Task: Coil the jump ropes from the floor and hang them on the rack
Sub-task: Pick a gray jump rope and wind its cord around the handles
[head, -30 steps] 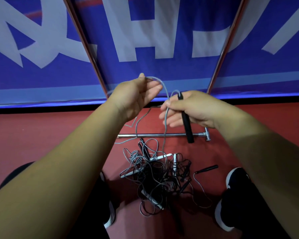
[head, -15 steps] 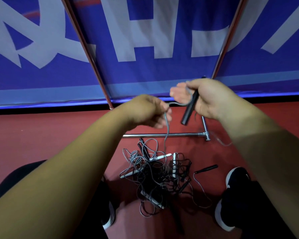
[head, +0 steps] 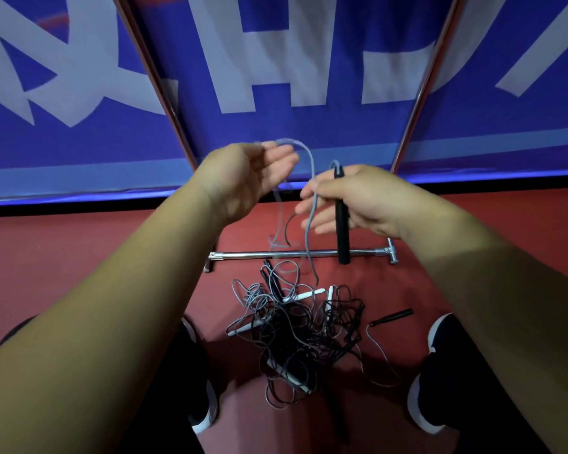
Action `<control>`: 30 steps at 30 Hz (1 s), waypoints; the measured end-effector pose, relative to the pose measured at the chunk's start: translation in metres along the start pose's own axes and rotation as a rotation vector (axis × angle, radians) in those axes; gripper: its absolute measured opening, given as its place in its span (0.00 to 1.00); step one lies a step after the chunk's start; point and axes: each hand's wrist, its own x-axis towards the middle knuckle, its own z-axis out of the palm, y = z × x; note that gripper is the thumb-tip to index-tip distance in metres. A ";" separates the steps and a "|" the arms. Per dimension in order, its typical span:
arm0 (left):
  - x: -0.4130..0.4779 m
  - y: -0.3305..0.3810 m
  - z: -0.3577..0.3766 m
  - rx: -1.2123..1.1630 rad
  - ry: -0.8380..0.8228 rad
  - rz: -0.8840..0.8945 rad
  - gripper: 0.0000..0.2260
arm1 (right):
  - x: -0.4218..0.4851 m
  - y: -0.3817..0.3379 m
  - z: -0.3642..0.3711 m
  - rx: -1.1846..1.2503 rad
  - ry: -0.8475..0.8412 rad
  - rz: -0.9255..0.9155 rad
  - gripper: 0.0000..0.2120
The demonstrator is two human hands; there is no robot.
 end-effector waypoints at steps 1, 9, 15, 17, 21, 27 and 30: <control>0.001 -0.004 -0.002 0.143 -0.026 -0.036 0.13 | 0.000 -0.004 0.000 0.115 0.037 -0.023 0.10; -0.021 -0.054 -0.007 1.288 -0.707 -0.366 0.14 | 0.009 -0.013 -0.019 0.683 0.150 -0.150 0.09; -0.023 -0.024 0.003 0.933 -0.521 -0.191 0.11 | 0.018 -0.004 -0.031 0.415 0.148 0.033 0.17; -0.023 -0.008 0.008 0.593 -0.364 -0.095 0.09 | 0.013 0.003 -0.034 -0.040 0.043 0.190 0.20; -0.017 0.009 0.011 0.191 -0.172 0.021 0.08 | -0.003 0.016 -0.022 -0.330 -0.307 0.293 0.15; -0.002 -0.001 0.000 0.139 -0.078 -0.045 0.13 | -0.005 0.003 -0.010 -0.033 -0.098 0.089 0.10; -0.002 -0.024 -0.003 0.570 -0.144 -0.141 0.16 | -0.002 -0.010 -0.010 0.446 0.005 -0.022 0.09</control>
